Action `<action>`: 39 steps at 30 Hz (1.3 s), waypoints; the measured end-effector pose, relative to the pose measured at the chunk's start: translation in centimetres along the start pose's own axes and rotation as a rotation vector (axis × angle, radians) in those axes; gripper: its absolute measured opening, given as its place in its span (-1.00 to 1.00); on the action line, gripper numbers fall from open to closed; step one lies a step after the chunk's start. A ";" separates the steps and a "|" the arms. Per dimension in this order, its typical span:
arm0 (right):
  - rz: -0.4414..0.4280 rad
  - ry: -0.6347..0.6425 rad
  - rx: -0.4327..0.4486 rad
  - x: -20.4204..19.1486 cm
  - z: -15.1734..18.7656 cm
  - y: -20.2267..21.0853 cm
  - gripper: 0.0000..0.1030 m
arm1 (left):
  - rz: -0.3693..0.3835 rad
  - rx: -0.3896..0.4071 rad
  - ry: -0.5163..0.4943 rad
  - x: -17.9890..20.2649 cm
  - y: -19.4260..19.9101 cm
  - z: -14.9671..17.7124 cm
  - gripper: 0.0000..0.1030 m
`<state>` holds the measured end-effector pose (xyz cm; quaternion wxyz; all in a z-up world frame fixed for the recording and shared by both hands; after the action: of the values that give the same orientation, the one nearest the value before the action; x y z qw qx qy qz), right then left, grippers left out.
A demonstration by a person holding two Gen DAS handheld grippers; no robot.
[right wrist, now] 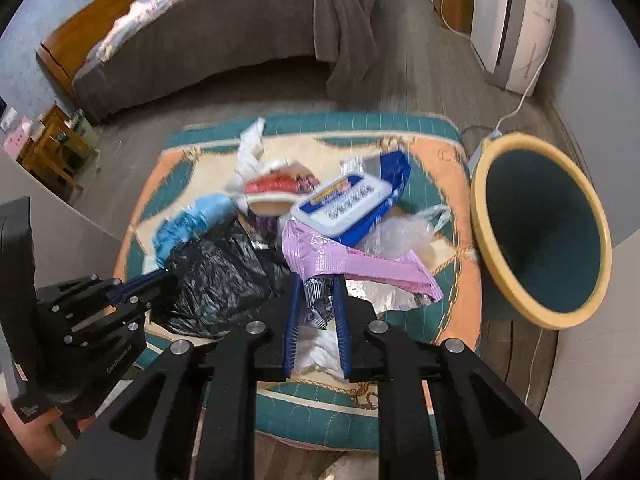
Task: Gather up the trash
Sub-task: 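Grasp the pink wrapper with the right tool while the left tool grasps the black bag, then drop the pink wrapper and black bag into the yellow-rimmed bin with both tools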
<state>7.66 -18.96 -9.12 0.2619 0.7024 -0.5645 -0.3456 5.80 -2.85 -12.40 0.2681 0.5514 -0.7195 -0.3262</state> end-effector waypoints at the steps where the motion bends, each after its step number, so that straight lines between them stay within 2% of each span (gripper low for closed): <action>1: -0.006 -0.006 0.011 0.0 -0.2 0.4 -0.69 | 0.002 0.019 -0.008 0.1 0.6 -0.4 -0.93; 5: -0.027 -0.030 0.052 0.8 -1.7 1.6 -0.69 | 0.004 0.077 -0.026 0.4 2.1 -1.5 -0.96; 12: -0.042 -0.051 0.123 3.0 -4.8 3.8 -0.69 | -0.032 0.261 -0.130 2.6 6.5 -6.4 -0.97; 17: -0.017 -0.110 0.187 7.3 -7.5 5.6 -0.69 | -0.015 0.347 -0.110 3.6 8.8 -10.1 -0.97; 21: 0.018 -0.177 0.207 12.1 -8.9 6.1 -0.69 | 0.026 0.393 -0.116 6.0 9.3 -13.6 -0.97; 26: 0.046 -0.305 0.199 19.0 -9.1 5.6 -0.69 | 0.126 0.382 -0.133 11.1 7.6 -16.6 -0.97; 31: 0.119 -0.388 0.167 24.3 -7.9 4.1 -0.69 | 0.185 0.343 -0.231 18.2 3.5 -17.6 -0.96; 37: 0.155 -0.488 0.119 28.0 -5.8 2.2 -0.69 | 0.289 0.292 -0.240 24.0 -1.2 -17.3 -0.96; 39: 0.161 -0.493 0.106 28.4 -5.4 1.8 -0.66 | 0.293 0.264 -0.251 25.4 -2.7 -17.1 -0.96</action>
<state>14.32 -47.13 -9.76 0.1058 0.5626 -0.6825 -0.4544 13.92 -30.93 -2.85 0.1467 0.4263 -0.8561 -0.2527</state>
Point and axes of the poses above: each gripper's, at about its wrist camera, not at the fingertips, and y roughly against the way its jaws point, x to its right, z to its underside, the point moved 5 cm from there along -y, roughly the way its jaws point, and after that the axes turned 12 degrees about x, right-handed, at the moved point
